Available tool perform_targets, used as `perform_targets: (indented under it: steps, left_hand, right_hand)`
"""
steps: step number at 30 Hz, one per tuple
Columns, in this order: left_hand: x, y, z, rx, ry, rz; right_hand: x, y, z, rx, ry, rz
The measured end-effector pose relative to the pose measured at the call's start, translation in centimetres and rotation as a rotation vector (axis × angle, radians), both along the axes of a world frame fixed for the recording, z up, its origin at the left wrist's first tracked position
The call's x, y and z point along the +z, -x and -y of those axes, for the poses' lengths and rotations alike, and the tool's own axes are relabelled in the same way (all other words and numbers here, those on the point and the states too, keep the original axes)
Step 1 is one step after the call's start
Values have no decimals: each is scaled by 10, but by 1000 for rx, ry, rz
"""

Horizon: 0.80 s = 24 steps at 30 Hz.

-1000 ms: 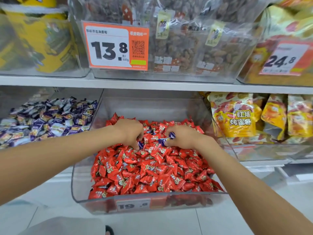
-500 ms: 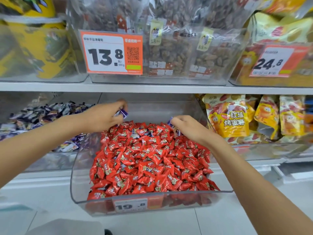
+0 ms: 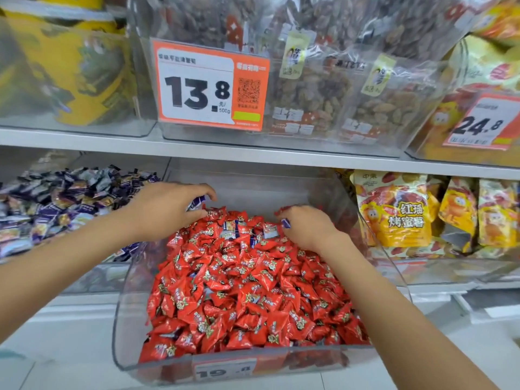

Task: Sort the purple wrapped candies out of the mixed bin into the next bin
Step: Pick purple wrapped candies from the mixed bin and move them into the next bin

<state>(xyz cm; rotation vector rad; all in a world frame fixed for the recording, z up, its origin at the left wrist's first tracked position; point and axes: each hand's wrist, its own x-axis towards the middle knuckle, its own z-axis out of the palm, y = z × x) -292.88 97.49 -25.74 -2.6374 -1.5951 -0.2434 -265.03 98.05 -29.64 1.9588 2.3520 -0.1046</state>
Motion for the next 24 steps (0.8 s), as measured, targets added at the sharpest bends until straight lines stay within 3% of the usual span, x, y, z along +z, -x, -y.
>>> perform_targets:
  steps: [3,7,11,15,17,21,24]
  left_hand:
    - [0,-1,1,18,1,98]
    - [1,-1,3,24,-6,136]
    - [3,-3,5,21,3,137]
    - [5,-3,6,33,31,103]
    - [5,-2,6,30,37,107]
    - [3,-2,4,22,37,105]
    - [2,-1,4,24,39,121]
  right_hand:
    - [9,-20,6,-107,-9,50]
    - [8,-4,2,-5,21,-215]
    - [-9,12,-11,90,145,-39]
    - [-9,14,-19,128,135,41]
    - [-9,12,-18,101,94,-98]
    - [-2,-9,-12,-53,72,-655]
    - [6,-14,-1,-76,76,-838]
